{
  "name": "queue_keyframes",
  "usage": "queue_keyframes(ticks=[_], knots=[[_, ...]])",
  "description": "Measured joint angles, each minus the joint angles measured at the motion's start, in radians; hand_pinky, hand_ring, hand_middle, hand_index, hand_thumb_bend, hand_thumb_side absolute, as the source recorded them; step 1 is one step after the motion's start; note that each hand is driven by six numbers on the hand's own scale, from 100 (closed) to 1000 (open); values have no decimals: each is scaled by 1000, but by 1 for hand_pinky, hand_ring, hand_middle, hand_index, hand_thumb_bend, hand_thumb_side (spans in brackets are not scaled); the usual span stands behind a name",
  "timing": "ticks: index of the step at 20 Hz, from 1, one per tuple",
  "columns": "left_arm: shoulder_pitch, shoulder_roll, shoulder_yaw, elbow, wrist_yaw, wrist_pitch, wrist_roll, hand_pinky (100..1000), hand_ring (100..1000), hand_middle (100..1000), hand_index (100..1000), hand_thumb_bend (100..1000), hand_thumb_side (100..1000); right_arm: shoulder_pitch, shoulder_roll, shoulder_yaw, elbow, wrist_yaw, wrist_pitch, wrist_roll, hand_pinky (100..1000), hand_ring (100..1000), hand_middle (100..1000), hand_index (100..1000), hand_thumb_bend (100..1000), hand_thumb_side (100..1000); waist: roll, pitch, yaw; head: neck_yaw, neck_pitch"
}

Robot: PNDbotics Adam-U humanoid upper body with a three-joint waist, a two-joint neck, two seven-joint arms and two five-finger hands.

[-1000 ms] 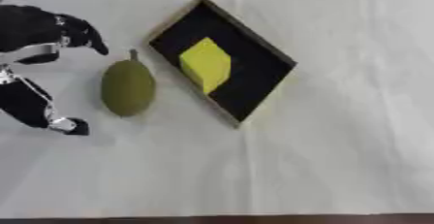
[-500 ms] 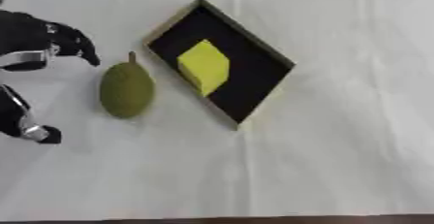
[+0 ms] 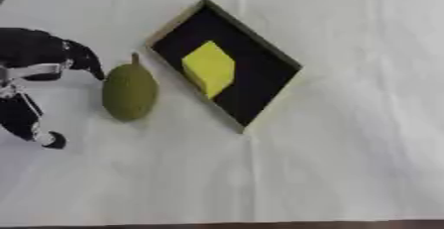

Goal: Pick up objects on the table and place them in the box.

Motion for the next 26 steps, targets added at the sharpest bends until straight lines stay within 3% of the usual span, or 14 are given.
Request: queue_keyframes(ticks=[8, 17, 26], knots=[[-17, -40, 4, 35, -57, 1, 0, 890, 860, 823, 868, 697, 180, 1, 8, 0, 0, 0, 2, 2, 799, 700, 655, 796, 100, 648, -3, 2, -2, 3, 0], [-26, -40, 118, -159, -111, 60, -1, 912, 885, 859, 891, 670, 196, 14, 12, -5, 0, 0, 10, -2, 799, 696, 646, 794, 100, 651, -2, 6, 0, -2, -2], [-112, -124, 46, 35, -103, 34, -1, 926, 900, 875, 908, 684, 260, 6, 16, -4, 0, -2, 6, 3, 800, 698, 648, 795, 100, 654, 0, 6, -7, 0, -2]])
